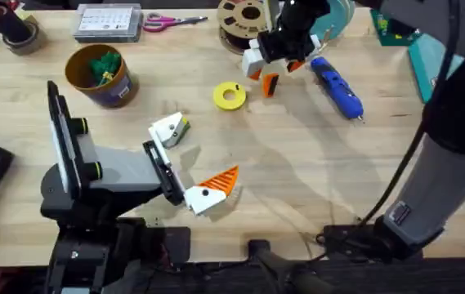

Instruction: Pick up the gripper from the table and insert it into the empty holder that is missing its gripper. Then pick up a screw, insert it into the mounting hole, and use the screwdriver to tighten it. Finally, clean up the table by picking up the vegetable and placing it into the bucket.

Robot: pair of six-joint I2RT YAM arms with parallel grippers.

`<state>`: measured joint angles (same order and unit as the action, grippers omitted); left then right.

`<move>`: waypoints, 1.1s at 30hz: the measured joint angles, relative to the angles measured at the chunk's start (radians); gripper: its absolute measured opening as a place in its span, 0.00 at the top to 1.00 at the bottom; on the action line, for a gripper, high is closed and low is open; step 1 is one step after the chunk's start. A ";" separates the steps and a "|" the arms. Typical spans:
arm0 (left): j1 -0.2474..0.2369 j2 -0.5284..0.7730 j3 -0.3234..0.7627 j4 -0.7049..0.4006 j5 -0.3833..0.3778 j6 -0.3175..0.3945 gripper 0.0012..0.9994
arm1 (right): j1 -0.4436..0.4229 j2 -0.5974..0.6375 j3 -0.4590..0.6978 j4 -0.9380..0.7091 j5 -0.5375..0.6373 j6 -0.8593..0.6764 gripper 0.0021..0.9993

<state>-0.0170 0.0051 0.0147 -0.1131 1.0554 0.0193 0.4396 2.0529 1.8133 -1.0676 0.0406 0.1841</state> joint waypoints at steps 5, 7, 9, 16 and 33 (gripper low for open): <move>0.000 0.000 0.000 0.000 0.000 0.000 0.01 | -0.003 0.026 0.000 0.001 0.000 0.006 0.14; 0.000 0.000 0.000 0.000 0.000 0.000 0.01 | -0.003 0.034 0.000 0.001 0.000 0.009 0.20; 0.000 0.000 0.000 0.000 0.000 0.000 0.01 | -0.003 0.036 0.000 0.002 0.000 0.012 0.27; 0.000 0.000 0.000 0.000 0.000 0.000 0.01 | -0.004 0.035 0.001 0.005 0.000 0.019 0.70; 0.000 0.000 0.000 0.000 0.000 0.000 0.01 | -0.004 0.035 0.013 -0.013 0.001 0.021 0.99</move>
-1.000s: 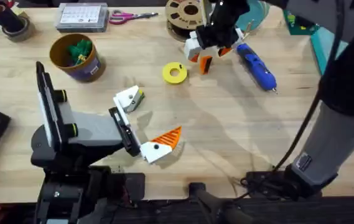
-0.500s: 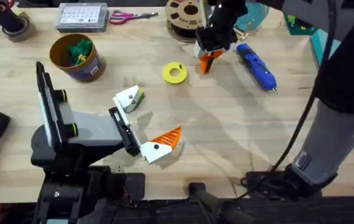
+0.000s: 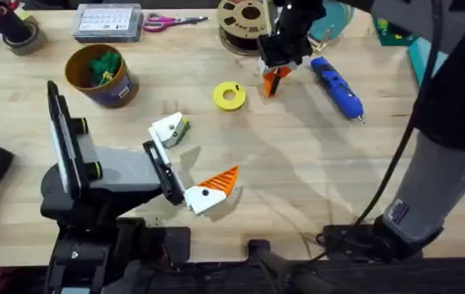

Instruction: Pick up the gripper from the table and insert it into the empty holder that is missing its gripper. Then pick up a screw, insert it into the mounting hole, and use the screwdriver to tighten it. Finally, clean up the table by picking up the vegetable and placing it into the bucket.

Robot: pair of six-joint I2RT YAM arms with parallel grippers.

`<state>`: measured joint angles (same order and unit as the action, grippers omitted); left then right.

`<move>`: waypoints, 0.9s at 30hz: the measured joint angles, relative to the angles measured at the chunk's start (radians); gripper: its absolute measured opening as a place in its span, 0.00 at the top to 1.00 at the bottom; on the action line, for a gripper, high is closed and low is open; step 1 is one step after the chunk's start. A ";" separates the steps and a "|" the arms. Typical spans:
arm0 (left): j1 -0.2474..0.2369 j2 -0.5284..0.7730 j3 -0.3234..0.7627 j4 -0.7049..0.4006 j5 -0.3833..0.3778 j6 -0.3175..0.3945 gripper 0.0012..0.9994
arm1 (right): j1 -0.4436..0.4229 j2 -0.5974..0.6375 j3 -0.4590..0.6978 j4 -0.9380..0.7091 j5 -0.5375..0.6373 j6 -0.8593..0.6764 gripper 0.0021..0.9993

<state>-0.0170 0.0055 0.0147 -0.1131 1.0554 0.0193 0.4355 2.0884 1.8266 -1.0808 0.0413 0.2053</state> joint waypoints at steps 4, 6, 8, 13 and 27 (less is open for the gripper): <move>0.000 0.000 0.000 0.000 0.000 0.000 0.01 | 0.000 0.000 0.058 -0.038 0.000 0.000 0.99; 0.000 0.000 0.000 0.000 0.000 0.000 0.01 | 0.000 -0.002 0.104 -0.062 0.000 0.000 0.99; 0.000 0.000 0.000 0.000 0.000 0.000 0.01 | 0.000 -0.008 0.149 -0.083 -0.001 0.000 0.99; 0.000 0.000 0.000 0.000 0.000 0.000 0.01 | 0.000 -0.074 0.222 -0.099 -0.001 0.000 0.99; 0.000 0.000 0.000 0.000 0.000 0.000 0.01 | -0.044 -0.200 0.241 -0.070 -0.183 0.000 0.99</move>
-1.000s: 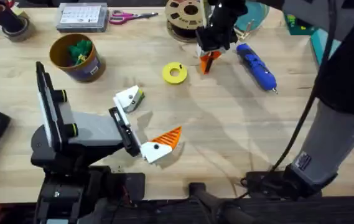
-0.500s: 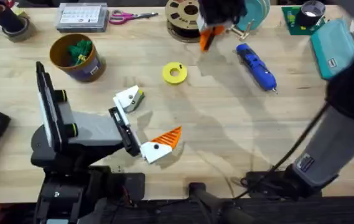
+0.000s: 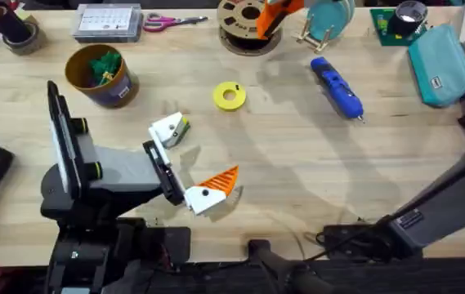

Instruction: Pick up the gripper from the table and insert it into the empty holder that is missing its gripper. Then pick up a screw, insert it into the mounting hole, and use the screwdriver to tighten it. Finally, clean up the table by picking up the vegetable and placing it into the bucket.

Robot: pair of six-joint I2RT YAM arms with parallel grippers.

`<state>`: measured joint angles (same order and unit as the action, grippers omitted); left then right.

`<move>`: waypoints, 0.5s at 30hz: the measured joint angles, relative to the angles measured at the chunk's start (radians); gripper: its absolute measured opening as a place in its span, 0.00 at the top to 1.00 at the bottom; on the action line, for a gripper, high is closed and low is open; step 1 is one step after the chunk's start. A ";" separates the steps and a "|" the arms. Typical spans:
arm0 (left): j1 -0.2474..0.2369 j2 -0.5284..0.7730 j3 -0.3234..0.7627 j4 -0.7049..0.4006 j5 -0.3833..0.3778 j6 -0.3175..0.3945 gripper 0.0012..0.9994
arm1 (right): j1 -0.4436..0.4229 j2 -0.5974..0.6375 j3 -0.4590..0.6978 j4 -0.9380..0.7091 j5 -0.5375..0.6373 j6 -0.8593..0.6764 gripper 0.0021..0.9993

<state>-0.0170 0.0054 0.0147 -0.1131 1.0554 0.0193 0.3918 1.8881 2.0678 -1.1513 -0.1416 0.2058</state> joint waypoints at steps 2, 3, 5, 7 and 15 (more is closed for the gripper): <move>0.000 0.000 0.000 0.000 0.000 0.000 0.01 | -0.003 0.000 0.000 0.011 -0.021 0.000 0.99; 0.000 0.000 0.000 0.000 0.000 0.000 0.01 | -0.003 0.000 0.000 0.020 -0.031 0.000 0.99; 0.000 0.000 0.000 0.000 0.000 0.000 0.01 | -0.003 0.000 -0.003 0.046 -0.047 0.000 0.99; 0.000 0.000 0.000 0.000 0.000 0.000 0.01 | -0.003 -0.006 -0.021 0.078 -0.063 0.000 0.99; 0.000 0.000 0.000 0.000 0.000 0.000 0.01 | -0.003 -0.145 -0.220 0.211 -0.085 0.001 0.99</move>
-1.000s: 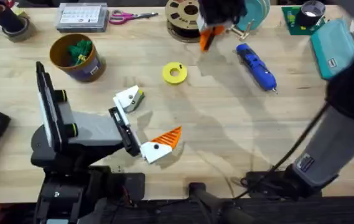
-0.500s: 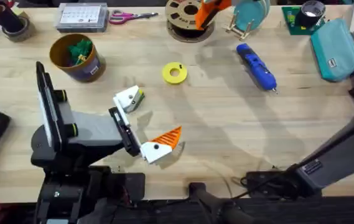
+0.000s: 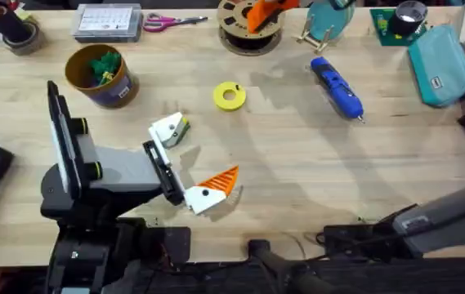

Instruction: Pick up the gripper from the table and insert it into the empty holder that is missing its gripper. Then pick up a screw, insert it into the mounting hole, and use the screwdriver to tighten it. Finally, clean up the table by picking up the vegetable and placing it into the bucket.

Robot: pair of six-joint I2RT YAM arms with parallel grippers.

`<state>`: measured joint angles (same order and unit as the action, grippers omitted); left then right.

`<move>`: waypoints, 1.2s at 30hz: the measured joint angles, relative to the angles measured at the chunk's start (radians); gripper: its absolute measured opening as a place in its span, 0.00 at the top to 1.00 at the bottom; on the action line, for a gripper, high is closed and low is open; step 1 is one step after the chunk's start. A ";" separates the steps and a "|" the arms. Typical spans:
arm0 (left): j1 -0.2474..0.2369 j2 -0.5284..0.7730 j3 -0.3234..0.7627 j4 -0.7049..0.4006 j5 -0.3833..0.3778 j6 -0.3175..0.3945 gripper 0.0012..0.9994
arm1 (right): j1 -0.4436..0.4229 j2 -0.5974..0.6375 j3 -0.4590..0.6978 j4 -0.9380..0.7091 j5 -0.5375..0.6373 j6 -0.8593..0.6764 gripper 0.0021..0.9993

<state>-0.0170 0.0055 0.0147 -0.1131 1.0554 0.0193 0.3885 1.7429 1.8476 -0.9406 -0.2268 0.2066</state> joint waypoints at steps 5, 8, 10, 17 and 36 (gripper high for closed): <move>0.000 0.000 0.000 0.000 0.000 0.000 0.01 | -0.001 -0.163 -0.220 0.171 -0.004 0.031 0.99; 0.000 0.000 0.000 0.000 0.000 0.000 0.01 | -0.011 -0.251 -0.349 0.254 -0.035 0.054 0.99; 0.000 0.000 0.000 0.000 0.000 0.000 0.01 | -0.032 -0.297 -0.428 0.311 -0.089 0.065 0.99; 0.000 0.000 0.000 0.000 0.000 0.000 0.01 | -0.136 -0.363 -0.653 0.552 -0.396 0.128 0.99; 0.000 0.000 0.000 0.000 0.000 0.000 0.01 | -0.221 -0.347 -1.151 1.507 -1.077 0.657 0.99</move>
<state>-0.0170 0.0052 0.0147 -0.1135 1.0554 0.0193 0.1673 1.3963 0.6970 0.5666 -1.3034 0.8631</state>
